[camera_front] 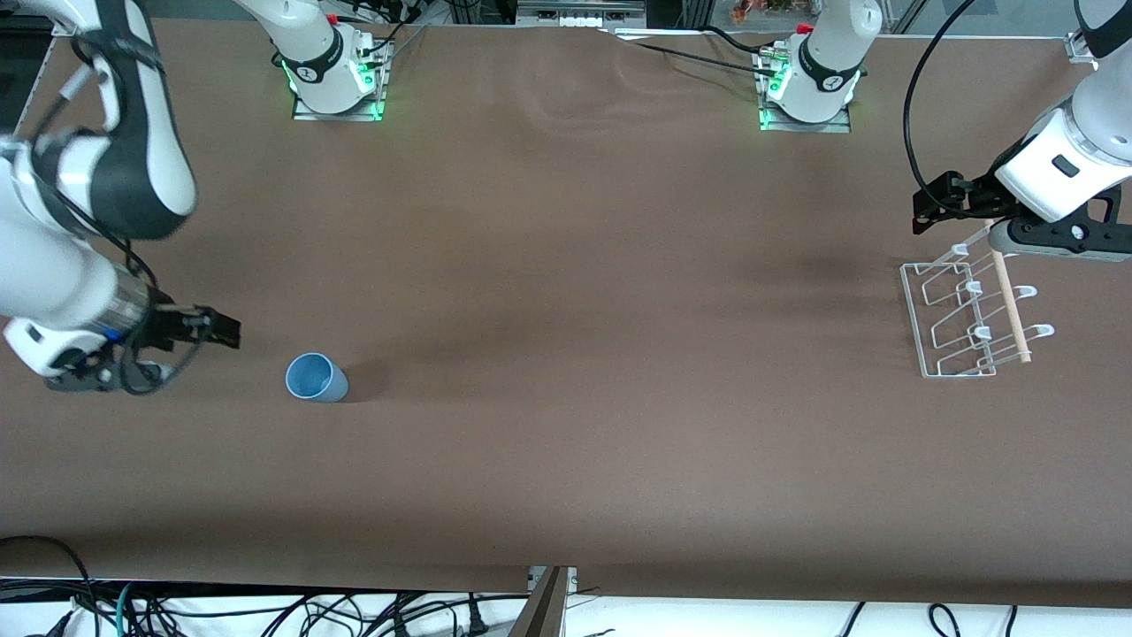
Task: Transfer cup to left arm and place on rack
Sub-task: 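Reach the right gripper down to the blue cup and grasp it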
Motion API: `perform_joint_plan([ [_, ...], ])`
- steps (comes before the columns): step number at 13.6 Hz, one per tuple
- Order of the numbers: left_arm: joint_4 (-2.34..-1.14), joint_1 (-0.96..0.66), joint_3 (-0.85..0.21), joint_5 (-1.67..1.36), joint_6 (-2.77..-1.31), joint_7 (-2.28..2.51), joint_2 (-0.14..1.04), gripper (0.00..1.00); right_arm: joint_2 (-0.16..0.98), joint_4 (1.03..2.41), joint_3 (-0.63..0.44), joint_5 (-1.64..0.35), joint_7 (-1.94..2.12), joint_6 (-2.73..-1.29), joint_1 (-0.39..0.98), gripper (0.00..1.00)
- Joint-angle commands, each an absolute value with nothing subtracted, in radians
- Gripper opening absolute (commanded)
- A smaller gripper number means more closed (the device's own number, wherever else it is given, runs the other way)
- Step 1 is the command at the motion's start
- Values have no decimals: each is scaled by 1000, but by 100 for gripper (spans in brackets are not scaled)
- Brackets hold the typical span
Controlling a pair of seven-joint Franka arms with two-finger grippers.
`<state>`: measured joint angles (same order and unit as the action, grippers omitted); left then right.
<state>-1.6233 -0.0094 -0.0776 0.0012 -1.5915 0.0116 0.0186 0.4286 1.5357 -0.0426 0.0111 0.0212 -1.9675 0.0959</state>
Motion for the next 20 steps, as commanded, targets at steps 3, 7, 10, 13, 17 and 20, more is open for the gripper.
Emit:
perform_joint_plan([
  [3,-1623,-6,-78,3,-1582,8,15,100,589,1490,-40,0,20,-2045,146,99],
  [7,-1626,-6,-78,3,-1578,8,15,100,613,1496,-40,-3,35,-2043,143,99],
  [10,-1626,-6,-78,3,-1578,8,14,100,629,1488,-41,0,43,-2045,135,99],
  [13,-1626,-6,-78,3,-1575,8,15,100,647,1488,-41,-2,41,-2062,135,99],
  [17,-1626,-6,-78,3,-1575,8,15,100,681,1488,-43,2,44,-2089,135,99],
  [20,-1626,-6,-78,3,-1575,8,15,100,698,1488,-43,2,41,-2102,135,98],
])
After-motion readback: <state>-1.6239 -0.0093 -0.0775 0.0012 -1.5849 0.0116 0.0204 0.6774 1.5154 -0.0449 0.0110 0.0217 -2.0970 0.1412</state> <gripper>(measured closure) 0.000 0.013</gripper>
